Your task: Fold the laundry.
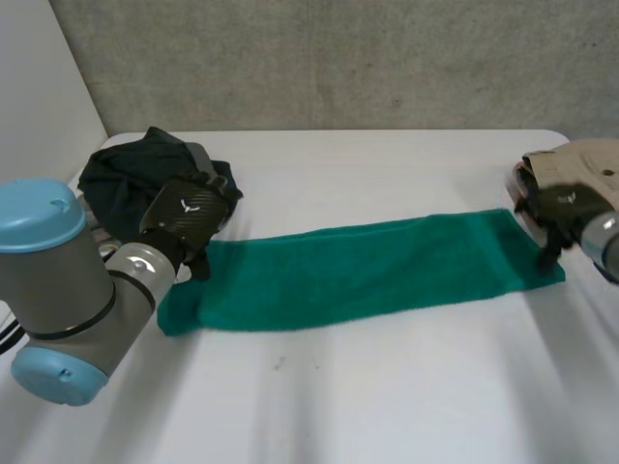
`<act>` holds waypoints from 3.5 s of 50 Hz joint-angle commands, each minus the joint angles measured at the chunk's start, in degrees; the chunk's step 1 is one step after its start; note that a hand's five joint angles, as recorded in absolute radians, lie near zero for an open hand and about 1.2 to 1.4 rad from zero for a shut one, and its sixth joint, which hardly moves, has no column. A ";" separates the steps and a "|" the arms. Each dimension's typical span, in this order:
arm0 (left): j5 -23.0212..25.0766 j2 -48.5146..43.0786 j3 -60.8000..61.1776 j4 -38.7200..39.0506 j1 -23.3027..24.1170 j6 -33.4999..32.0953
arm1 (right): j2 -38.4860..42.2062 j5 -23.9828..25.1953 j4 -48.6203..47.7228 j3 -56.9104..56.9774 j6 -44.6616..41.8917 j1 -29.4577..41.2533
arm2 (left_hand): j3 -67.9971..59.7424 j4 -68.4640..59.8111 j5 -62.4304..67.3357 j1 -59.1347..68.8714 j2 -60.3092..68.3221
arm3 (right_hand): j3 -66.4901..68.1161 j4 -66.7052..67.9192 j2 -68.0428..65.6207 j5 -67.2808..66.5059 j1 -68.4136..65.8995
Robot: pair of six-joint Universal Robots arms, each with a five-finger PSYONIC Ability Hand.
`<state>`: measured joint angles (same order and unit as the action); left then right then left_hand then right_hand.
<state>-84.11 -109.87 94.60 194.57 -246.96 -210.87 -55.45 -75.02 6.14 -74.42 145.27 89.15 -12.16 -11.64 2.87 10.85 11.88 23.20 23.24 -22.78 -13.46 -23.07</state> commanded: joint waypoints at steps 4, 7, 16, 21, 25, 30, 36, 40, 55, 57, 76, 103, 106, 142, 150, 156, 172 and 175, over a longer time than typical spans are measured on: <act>0.17 -0.52 0.85 0.02 0.25 1.69 | 0.07 5.31 -3.32 -8.81 -8.16 -5.21 | 0.43 -0.09 -1.14 0.87 -0.15 | 14.63 14.58 -15.04 -14.36 -14.75; 0.26 -0.52 0.76 0.02 0.25 1.69 | 1.92 6.55 -6.13 -8.55 -7.98 -5.57 | 0.60 0.07 -1.31 0.71 -0.32 | 26.05 26.01 -26.47 -25.78 -26.18; 0.09 -0.09 0.76 0.11 0.25 1.78 | 3.59 5.93 -11.85 -9.42 -7.72 -7.06 | 0.60 0.08 -1.31 0.71 -0.32 | 56.80 56.76 -57.22 -56.54 -56.93; 0.09 0.79 0.85 0.02 0.34 1.78 | -0.08 5.41 -11.33 -12.24 -8.68 -12.05 | 0.93 0.41 -1.64 0.37 -0.65 | 56.80 56.76 -57.22 -56.54 -56.93; 0.00 1.76 0.93 0.02 0.34 1.87 | -4.39 3.48 -10.63 -13.03 -10.61 -17.15 | 0.93 0.41 -1.65 0.37 -0.66 | 56.80 56.76 -57.22 -56.54 -56.93; 0.09 3.16 2.07 0.02 0.34 2.04 | -6.87 4.70 -9.66 -14.26 -12.11 -20.86 | 0.93 0.41 -1.65 0.37 -0.66 | 56.80 56.76 -57.22 -56.54 -56.93; 0.09 3.43 2.43 0.02 0.34 2.13 | -7.75 13.83 -8.69 -16.72 -10.36 -19.19 | 0.93 0.41 -1.65 0.37 -0.66 | 12.97 12.92 -13.38 -12.70 -13.09; 0.09 3.43 2.52 0.02 0.77 2.13 | -7.92 22.09 -10.01 -18.48 -6.49 -16.91 | 0.93 0.41 -1.65 0.37 -0.66 | 12.62 12.58 -13.04 -12.35 -12.74; 0.26 3.17 3.05 0.02 0.86 2.13 | 2.62 19.56 -13.34 -13.21 -5.78 -8.91 | 0.93 0.41 -1.65 0.37 -0.66 | 28.60 28.56 -29.02 -28.34 -28.73; 0.26 3.17 3.13 0.02 0.78 2.13 | 3.15 18.59 -15.10 -12.94 -5.78 -8.73 | 0.93 0.41 -1.65 0.37 -0.66 | 29.61 29.57 -30.03 -29.34 -29.74; 0.26 3.17 3.66 0.02 0.60 2.04 | 5.79 17.54 -16.34 -10.04 -6.22 -8.64 | 0.93 0.41 -1.64 0.37 -0.65 | 56.80 56.76 -57.22 -56.53 -56.93; 0.00 9.14 4.01 -1.30 0.60 4.06 | -10.21 2.77 -18.61 -13.47 -17.21 4.88 | 0.93 0.41 -1.65 0.37 -0.66 | 56.80 56.76 -57.22 -56.54 -56.93; 0.00 10.37 4.10 -1.30 0.42 5.73 | -10.56 4.96 -23.35 -14.26 -17.21 13.66 | 0.93 0.41 -1.65 0.37 -0.66 | 56.80 56.76 -57.22 -56.54 -56.93; -0.62 3.96 -2.05 -0.86 8.77 7.40 | -7.32 -2.50 -16.95 -22.34 8.29 24.06 | 1.27 0.75 -1.98 0.03 -0.99 | -12.16 -12.20 11.74 12.42 12.03; -0.79 3.78 -1.09 -1.38 9.74 7.23 | -5.11 -6.01 -17.83 -22.17 -8.41 18.43 | 1.10 0.58 -1.81 0.20 -0.82 | 56.80 56.76 -57.22 -56.54 -56.93; -0.88 5.27 -0.47 -1.56 9.21 7.05 | -8.97 -7.25 -21.60 -19.45 -10.27 25.00 | 1.10 0.58 -1.81 0.20 -0.82 | 56.80 56.76 -57.22 -56.54 -56.93; -5.27 9.32 1.82 -1.47 3.85 11.53 | -3.70 9.71 -29.87 -20.41 -14.57 45.15 | 0.43 -0.09 -1.14 0.87 -0.15 | -13.20 -13.24 12.78 13.46 13.07; -6.24 9.32 1.46 -1.38 3.76 13.73 | -4.58 9.10 -29.96 -20.06 -12.04 43.84 | 0.26 -0.26 -0.97 1.04 0.02 | -13.20 -13.24 12.78 13.46 13.07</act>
<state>-87.75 -100.43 96.46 193.08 -242.93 -201.10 -59.83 -65.91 -24.57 -94.57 131.16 134.76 -12.15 -11.64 2.87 10.85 11.88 30.01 30.14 -28.63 -18.85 -27.24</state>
